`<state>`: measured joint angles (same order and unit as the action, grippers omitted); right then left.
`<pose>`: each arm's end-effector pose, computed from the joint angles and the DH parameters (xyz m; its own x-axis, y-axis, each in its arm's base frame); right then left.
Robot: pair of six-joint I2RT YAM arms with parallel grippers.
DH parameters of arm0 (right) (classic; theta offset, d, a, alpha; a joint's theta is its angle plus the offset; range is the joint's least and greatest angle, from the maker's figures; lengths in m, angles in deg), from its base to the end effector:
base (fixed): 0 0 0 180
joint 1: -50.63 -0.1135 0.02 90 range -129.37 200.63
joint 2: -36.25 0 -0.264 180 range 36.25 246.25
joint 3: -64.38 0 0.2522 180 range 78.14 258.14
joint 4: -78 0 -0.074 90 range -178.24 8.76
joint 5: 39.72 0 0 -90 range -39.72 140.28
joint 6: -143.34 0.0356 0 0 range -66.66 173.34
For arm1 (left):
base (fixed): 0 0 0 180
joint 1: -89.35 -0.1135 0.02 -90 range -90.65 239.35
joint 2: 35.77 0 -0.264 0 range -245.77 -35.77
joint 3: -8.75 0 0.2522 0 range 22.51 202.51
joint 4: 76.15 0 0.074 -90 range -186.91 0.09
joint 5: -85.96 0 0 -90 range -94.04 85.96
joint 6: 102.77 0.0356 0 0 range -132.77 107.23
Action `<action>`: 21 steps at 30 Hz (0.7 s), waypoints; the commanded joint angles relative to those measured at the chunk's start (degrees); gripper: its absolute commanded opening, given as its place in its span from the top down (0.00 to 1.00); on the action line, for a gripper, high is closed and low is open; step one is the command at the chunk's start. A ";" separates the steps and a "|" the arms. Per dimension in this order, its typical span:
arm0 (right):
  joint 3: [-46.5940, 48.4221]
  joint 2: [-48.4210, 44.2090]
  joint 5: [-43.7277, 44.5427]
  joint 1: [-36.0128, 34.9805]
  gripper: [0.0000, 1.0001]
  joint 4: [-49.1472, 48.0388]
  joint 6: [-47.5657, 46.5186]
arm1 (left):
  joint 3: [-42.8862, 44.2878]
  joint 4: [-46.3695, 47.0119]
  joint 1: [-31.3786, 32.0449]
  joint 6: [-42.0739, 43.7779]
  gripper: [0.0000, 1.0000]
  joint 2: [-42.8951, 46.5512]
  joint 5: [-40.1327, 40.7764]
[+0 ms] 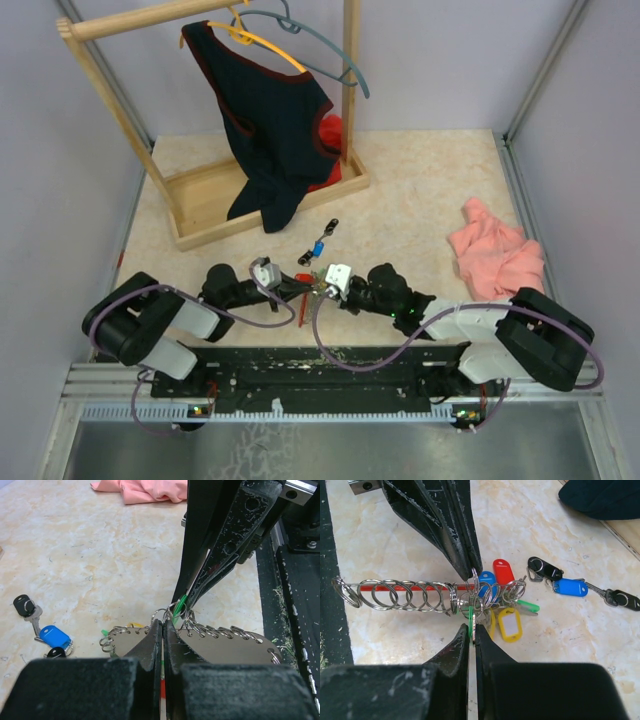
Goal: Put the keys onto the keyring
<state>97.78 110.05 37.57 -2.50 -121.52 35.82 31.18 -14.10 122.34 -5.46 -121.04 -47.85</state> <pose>0.1377 0.1967 0.1648 0.0681 -0.3986 -0.9146 -0.9262 0.3155 -0.2065 0.1653 -0.1367 0.1508 0.1124 0.0365 -0.9930 0.9671 0.2256 0.1178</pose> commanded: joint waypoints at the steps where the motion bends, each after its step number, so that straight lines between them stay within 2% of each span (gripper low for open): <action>1: 2.82 -2.64 4.12 0.03 1.00 6.64 -3.53 | -1.19 10.16 -0.62 -3.87 0.99 -2.73 1.58; 3: 4.60 -3.58 4.67 0.04 1.00 8.58 -5.88 | -1.52 12.03 -0.61 -4.52 0.97 -4.01 -0.38; 8: 9.43 -4.99 4.87 -0.03 1.00 14.44 -11.37 | -0.37 12.78 -1.39 -5.16 0.82 -6.23 -5.97; 12: 12.00 -5.32 4.35 -0.08 1.00 18.23 -14.58 | 0.44 10.59 -1.99 -4.89 0.75 -6.12 -6.81; 21: 16.49 -4.26 4.06 -0.87 1.00 24.28 -16.70 | 2.94 3.88 -1.97 -4.06 0.68 -4.68 -7.47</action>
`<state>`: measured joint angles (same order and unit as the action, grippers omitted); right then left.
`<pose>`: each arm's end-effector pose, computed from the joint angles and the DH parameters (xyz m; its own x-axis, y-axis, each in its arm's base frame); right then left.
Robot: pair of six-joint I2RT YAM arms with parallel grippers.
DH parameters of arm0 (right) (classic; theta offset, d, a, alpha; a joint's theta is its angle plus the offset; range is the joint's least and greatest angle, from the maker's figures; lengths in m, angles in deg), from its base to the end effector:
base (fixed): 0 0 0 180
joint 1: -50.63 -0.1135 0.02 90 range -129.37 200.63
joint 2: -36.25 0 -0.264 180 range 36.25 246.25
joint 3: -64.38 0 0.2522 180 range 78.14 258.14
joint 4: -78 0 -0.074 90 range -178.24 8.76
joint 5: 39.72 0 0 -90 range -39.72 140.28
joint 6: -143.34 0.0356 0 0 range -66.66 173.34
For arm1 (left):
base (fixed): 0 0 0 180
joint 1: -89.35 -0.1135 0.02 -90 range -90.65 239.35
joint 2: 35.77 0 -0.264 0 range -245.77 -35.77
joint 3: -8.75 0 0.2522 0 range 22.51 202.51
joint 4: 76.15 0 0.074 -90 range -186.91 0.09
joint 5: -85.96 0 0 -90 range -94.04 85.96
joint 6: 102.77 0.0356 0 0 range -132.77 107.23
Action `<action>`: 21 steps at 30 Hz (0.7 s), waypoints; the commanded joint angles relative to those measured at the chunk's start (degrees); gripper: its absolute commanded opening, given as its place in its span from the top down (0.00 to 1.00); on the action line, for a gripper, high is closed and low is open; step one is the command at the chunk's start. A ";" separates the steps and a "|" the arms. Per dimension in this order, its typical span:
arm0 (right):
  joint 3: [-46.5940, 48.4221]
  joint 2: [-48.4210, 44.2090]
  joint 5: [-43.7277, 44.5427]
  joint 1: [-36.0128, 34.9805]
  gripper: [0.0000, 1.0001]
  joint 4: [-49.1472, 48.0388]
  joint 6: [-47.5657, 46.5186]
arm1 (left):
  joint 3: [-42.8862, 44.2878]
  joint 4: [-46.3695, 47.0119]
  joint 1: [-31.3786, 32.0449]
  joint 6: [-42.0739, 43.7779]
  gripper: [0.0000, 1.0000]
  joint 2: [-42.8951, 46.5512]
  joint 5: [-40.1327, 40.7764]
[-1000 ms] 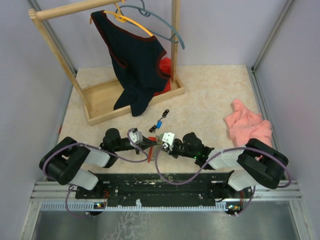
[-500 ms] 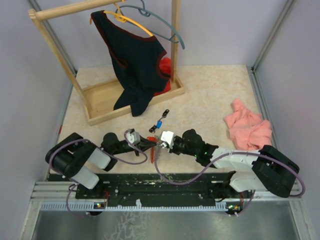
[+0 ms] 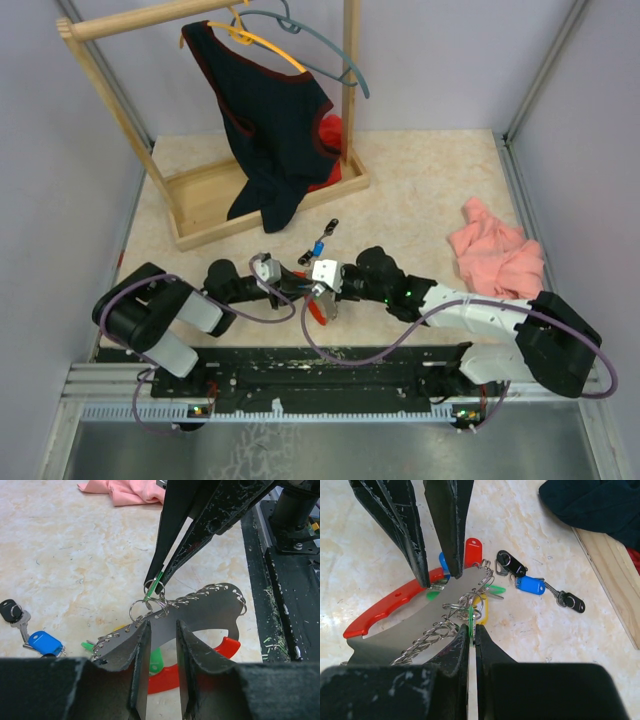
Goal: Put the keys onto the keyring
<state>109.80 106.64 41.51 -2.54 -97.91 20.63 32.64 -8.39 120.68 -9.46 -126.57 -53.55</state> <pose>0.1488 0.2077 0.2027 0.2257 -0.5896 -0.7755 -0.8902 0.1986 -0.4100 0.1736 -0.1374 0.1469 0.0696 0.0015 -0.9976 0.9848 0.1594 0.0690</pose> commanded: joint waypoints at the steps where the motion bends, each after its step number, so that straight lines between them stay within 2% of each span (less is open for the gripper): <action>1: 4.80 -0.65 0.49 -0.99 1.00 0.90 -1.52 | 1.78 -2.29 -0.23 -0.32 0.67 0.69 -1.76; 21: 9.53 3.18 6.73 -4.99 1.00 2.88 -0.21 | 3.05 -6.14 3.12 -3.57 0.68 1.28 4.64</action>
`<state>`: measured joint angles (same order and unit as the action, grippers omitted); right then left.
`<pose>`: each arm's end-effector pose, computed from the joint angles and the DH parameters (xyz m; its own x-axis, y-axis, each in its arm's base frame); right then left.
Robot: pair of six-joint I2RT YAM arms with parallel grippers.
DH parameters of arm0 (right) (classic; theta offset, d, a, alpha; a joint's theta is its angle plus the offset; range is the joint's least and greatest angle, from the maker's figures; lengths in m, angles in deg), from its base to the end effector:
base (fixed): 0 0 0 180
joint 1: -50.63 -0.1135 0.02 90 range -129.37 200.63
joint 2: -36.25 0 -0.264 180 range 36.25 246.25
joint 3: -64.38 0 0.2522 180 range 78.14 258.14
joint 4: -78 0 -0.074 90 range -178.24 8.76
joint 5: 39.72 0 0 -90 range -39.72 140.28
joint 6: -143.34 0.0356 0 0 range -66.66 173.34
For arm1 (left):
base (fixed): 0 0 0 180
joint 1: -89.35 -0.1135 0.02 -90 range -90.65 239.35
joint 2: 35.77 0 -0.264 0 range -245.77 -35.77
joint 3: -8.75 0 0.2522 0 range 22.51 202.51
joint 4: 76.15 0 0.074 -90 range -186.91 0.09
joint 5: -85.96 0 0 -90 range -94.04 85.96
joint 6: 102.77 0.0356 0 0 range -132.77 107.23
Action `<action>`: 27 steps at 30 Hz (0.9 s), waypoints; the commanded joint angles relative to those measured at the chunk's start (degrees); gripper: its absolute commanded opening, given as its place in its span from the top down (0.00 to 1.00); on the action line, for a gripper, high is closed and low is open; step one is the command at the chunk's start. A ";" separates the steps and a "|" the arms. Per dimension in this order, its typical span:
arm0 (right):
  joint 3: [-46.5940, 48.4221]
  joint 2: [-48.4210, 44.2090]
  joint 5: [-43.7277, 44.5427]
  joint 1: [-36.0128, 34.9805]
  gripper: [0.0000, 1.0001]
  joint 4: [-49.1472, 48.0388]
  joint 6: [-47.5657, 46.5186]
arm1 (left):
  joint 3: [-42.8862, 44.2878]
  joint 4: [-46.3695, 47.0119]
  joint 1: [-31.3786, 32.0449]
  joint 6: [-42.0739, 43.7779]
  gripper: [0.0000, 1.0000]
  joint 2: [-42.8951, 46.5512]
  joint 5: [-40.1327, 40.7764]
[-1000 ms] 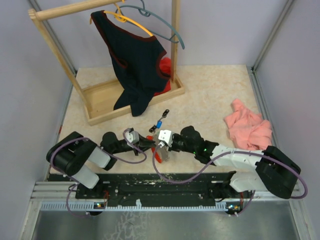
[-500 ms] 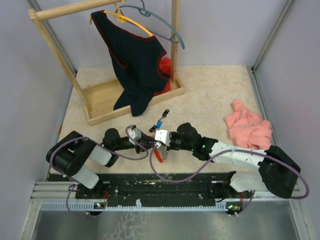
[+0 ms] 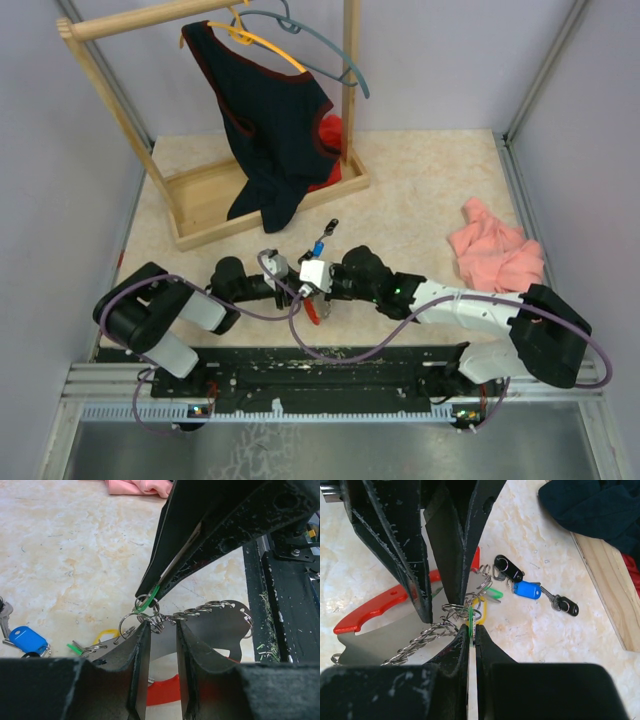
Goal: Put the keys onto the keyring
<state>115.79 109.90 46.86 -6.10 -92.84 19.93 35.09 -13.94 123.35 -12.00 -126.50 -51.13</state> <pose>0.1478 0.2291 0.2143 0.2363 -0.6417 -0.7296 -0.8774 0.1817 -0.4440 0.1765 -0.1505 0.1463 -0.0183 0.0234 -0.9996 0.9878 0.1549 -0.0144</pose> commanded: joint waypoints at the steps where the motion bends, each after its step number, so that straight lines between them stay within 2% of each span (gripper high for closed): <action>1: 3.51 -0.08 1.41 -1.58 1.00 -2.25 0.50 | 0.68 -0.82 0.45 -1.08 0.68 1.33 2.52; 7: 3.57 -0.15 1.48 -2.04 1.00 -1.93 0.53 | 1.30 -1.87 0.53 -1.85 0.75 1.27 4.63; 11: 3.21 -0.72 2.17 -2.20 1.00 -1.62 0.37 | 1.22 -2.38 0.54 -1.47 0.99 1.34 4.49; 17: 0.93 -1.35 7.10 -1.89 1.00 -0.89 0.69 | 0.48 -2.98 0.55 -0.38 0.99 2.34 4.97; 27: -3.30 -1.33 7.19 0.30 1.00 -0.91 5.35 | -1.36 0.93 0.50 -0.25 0.99 3.22 5.88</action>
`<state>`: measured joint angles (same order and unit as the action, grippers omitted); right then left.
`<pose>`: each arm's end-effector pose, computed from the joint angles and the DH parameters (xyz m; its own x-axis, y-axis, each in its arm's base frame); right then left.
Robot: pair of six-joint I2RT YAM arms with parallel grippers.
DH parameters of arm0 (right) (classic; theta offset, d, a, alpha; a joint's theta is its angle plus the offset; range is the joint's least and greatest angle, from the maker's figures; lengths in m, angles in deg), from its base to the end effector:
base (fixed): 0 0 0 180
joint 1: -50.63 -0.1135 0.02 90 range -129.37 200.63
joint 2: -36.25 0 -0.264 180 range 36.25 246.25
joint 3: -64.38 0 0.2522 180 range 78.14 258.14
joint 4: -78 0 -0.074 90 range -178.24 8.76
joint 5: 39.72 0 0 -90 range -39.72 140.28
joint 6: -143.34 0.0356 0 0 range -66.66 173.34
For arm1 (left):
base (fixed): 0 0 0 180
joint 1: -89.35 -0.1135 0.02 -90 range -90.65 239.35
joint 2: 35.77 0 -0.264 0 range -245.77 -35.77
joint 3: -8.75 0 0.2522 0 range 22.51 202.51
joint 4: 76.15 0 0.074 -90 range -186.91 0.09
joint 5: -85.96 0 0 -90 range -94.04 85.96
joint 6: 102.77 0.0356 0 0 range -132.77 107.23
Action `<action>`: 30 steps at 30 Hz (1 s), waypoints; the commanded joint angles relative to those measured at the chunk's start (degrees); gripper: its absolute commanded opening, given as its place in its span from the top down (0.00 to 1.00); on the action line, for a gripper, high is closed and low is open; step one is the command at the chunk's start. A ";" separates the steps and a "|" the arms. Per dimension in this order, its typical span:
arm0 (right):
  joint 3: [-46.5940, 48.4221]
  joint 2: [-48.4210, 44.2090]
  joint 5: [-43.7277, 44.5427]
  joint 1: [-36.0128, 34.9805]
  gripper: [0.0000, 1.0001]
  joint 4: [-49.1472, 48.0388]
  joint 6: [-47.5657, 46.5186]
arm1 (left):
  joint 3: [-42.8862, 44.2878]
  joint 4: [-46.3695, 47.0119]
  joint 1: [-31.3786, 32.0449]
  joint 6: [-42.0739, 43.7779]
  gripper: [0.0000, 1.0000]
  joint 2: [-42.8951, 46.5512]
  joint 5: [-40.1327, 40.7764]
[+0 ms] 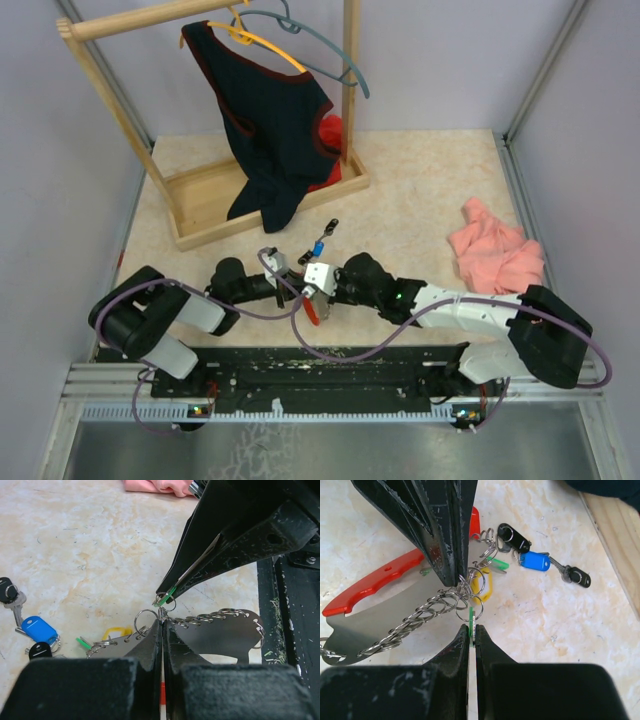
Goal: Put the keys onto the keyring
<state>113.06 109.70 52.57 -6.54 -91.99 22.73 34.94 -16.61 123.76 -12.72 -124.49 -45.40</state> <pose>0.1442 0.2209 0.1984 0.1523 -0.7024 -0.6953 -0.8648 0.2459 -0.4378 0.1773 -0.1500 0.1484 -0.0422 0.0297 -0.9987 0.9686 0.2463 -0.0336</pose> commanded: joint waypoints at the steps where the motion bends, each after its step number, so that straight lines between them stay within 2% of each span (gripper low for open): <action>1: -0.70 -0.79 1.34 0.73 1.00 -1.79 2.77 | -1.44 4.14 0.11 0.43 0.99 1.25 0.06; 11: 1.17 4.34 -3.59 0.69 1.00 -2.24 3.71 | -2.99 10.98 0.13 0.08 0.99 0.28 -2.52; 21: 3.89 8.97 -4.56 0.91 1.00 -0.72 4.55 | -4.01 15.14 0.13 0.10 0.99 -0.54 -4.44; 28: 4.48 1.61 -1.52 0.92 1.00 0.52 1.45 | -3.24 13.00 0.13 0.54 0.99 -2.23 -4.43; 30: 5.62 0.01 -2.15 0.78 1.00 1.92 0.29 | -3.03 11.91 0.15 0.80 0.96 -2.37 -4.08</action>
<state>115.02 114.75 48.87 -6.19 -91.29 25.33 31.07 -7.39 123.85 -12.68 -126.20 -48.09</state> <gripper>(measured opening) 0.024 0.008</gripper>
